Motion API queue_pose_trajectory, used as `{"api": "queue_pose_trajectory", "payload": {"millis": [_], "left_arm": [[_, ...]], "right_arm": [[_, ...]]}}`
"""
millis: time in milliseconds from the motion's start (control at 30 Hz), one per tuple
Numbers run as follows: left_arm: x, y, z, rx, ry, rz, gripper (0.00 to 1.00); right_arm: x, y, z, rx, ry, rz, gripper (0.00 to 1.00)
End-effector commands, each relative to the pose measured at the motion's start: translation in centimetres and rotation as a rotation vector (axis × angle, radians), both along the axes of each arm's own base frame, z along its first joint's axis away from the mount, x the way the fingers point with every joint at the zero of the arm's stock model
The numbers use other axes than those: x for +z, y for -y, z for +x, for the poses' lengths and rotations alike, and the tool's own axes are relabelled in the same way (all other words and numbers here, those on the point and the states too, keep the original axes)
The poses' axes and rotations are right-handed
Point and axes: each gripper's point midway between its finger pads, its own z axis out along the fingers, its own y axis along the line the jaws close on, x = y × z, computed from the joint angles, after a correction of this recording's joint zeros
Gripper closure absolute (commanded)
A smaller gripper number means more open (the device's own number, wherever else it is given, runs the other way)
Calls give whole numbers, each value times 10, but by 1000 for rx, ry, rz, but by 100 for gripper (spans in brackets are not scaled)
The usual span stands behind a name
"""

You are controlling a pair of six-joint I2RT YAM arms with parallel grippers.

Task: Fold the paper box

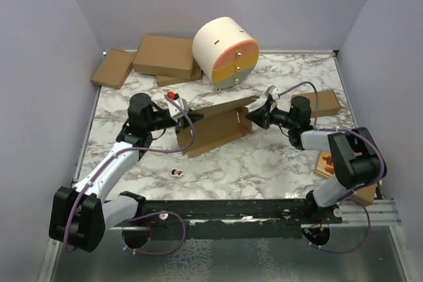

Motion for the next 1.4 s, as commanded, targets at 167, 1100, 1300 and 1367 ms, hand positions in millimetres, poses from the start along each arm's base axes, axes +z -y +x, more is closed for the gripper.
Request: {"api": "queue_pose_trajectory", "payload": {"millis": [167,1100,1300,1367], "left_arm": [[-26,7,-20,-29,-44,60,100],[-25,1,-9,53,-19,76,100],[-23,0,-8,64,-9,76,100],[-23,0,-8,66,-5,77,100]], "right_arm": [[6,-18,-30,144,-30,67,91],[8,-11,-38,320,-367,164,68],[18,-6,-40,352,-419,195,65],[23,-1,-37,341,-425,206,61]]}}
